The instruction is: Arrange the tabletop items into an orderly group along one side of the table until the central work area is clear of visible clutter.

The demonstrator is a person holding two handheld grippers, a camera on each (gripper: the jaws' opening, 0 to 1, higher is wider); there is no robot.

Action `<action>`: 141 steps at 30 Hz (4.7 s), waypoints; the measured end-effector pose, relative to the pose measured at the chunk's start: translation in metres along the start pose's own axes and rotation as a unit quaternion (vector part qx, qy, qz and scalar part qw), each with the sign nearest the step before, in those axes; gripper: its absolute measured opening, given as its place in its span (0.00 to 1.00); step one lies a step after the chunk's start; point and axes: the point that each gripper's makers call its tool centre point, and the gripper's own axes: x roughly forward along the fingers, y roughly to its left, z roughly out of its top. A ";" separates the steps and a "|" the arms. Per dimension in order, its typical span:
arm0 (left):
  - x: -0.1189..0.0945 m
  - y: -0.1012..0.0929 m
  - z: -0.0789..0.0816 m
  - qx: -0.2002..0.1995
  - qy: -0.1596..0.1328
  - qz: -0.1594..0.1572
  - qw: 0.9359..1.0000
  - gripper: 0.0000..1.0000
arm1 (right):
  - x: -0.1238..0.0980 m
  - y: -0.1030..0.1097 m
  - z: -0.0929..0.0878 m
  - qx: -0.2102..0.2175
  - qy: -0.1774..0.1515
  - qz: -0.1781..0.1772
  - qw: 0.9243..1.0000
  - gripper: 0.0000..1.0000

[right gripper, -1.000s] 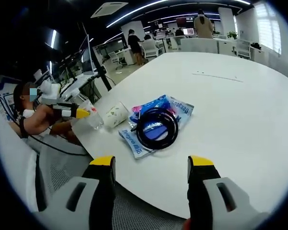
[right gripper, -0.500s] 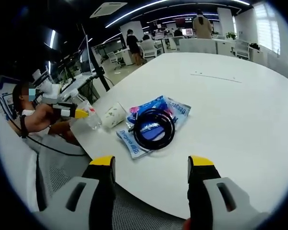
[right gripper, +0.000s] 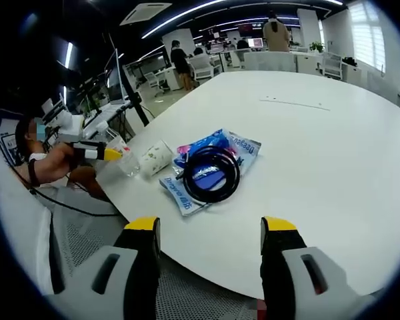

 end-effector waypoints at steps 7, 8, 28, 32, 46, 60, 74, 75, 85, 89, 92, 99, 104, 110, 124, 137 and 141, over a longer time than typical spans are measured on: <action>0.009 0.009 0.012 -0.009 0.003 0.015 1.000 0.40 | 0.005 0.003 0.001 0.002 -0.002 0.000 1.000 0.60; 0.011 0.010 0.014 -0.010 0.004 0.016 1.000 0.40 | 0.005 0.003 0.002 0.001 -0.001 0.000 1.000 0.60; 0.045 0.023 0.053 -0.017 0.009 0.027 0.999 0.40 | 0.013 0.009 0.009 -0.002 0.000 0.004 1.000 0.60; 0.055 0.025 0.063 -0.021 0.010 0.033 0.999 0.40 | 0.011 0.006 0.010 0.001 -0.001 0.000 1.000 0.60; 0.080 0.030 0.085 -0.063 0.015 0.067 0.996 0.40 | 0.008 -0.001 0.007 0.009 -0.002 -0.008 1.000 0.60; 0.092 0.026 0.084 -0.110 -0.002 0.047 0.993 0.56 | 0.004 -0.006 0.004 0.012 -0.004 -0.009 1.000 0.59; 0.082 0.026 0.098 -0.032 -0.037 0.002 0.999 0.42 | 0.003 -0.004 0.001 0.007 0.003 -0.008 1.000 0.58; 0.082 0.027 0.098 -0.024 -0.038 0.003 0.999 0.40 | 0.003 -0.004 0.001 0.006 0.003 -0.008 1.000 0.58; 0.087 0.027 0.098 -0.044 -0.026 0.012 0.999 0.40 | 0.005 0.000 0.004 0.001 0.005 -0.005 1.000 0.58; 0.089 0.028 0.100 -0.045 -0.022 0.013 0.999 0.40 | 0.004 0.001 0.005 -0.001 0.006 -0.005 1.000 0.58; 0.089 0.028 0.100 -0.046 -0.019 0.010 0.999 0.40 | 0.004 0.001 0.006 0.000 0.004 -0.006 1.000 0.58; 0.080 0.027 0.101 -0.067 -0.031 0.005 0.997 0.44 | 0.006 0.001 0.005 -0.003 0.005 0.001 1.000 0.59; 0.066 0.025 0.099 -0.076 -0.044 0.008 0.996 0.51 | 0.009 0.003 0.008 -0.008 0.004 0.011 1.000 0.59; 0.051 0.019 0.087 -0.079 -0.045 0.008 0.996 0.54 | 0.013 0.003 0.010 -0.010 0.000 0.021 1.000 0.59; 0.022 0.005 0.053 -0.111 -0.048 -0.008 0.993 0.56 | 0.010 -0.007 0.005 -0.005 0.002 0.030 1.000 0.59; 0.020 -0.015 0.055 -0.087 -0.045 -0.017 0.995 0.56 | 0.007 -0.016 0.002 -0.006 0.006 0.033 0.999 0.59; 0.023 -0.027 0.056 -0.074 -0.042 -0.026 0.996 0.57 | 0.004 -0.017 -0.002 -0.002 0.007 0.034 0.999 0.59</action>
